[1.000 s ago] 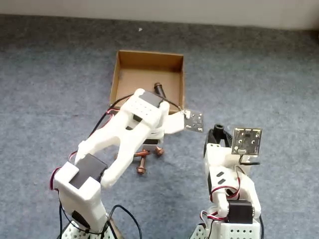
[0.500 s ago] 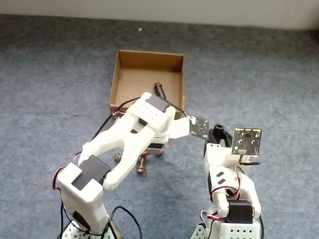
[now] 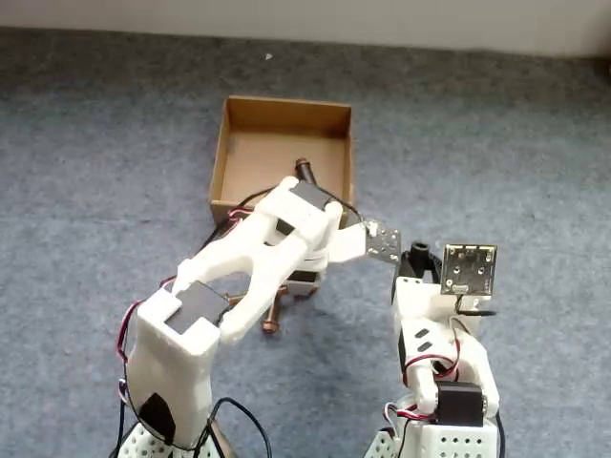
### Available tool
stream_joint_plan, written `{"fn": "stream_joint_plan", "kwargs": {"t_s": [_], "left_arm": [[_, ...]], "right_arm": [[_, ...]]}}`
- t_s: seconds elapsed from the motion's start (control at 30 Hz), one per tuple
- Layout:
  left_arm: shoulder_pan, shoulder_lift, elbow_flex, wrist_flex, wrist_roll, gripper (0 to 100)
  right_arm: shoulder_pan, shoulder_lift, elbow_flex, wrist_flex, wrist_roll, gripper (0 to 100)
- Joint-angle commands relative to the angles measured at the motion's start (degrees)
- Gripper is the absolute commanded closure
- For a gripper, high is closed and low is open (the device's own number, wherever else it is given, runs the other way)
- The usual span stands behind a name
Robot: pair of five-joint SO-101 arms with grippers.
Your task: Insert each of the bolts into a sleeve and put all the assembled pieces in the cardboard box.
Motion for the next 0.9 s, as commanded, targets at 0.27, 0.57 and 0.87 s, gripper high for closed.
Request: {"fn": "stream_joint_plan", "kwargs": {"t_s": [0.27, 0.57, 0.87], "left_arm": [[0.7, 0.2, -1.6, 0.7, 1.2, 99], [0.7, -12.1, 0.6, 1.5, 9.3, 99], [0.4, -28.5, 11.6, 1.1, 15.4, 99]], "right_arm": [[-0.1, -1.1, -1.0, -2.1, 0.5, 99.1], [0.0, -1.1, -0.9, -2.1, 0.4, 99.1], [-0.1, -1.1, -0.8, -2.0, 0.4, 99.1]]}}
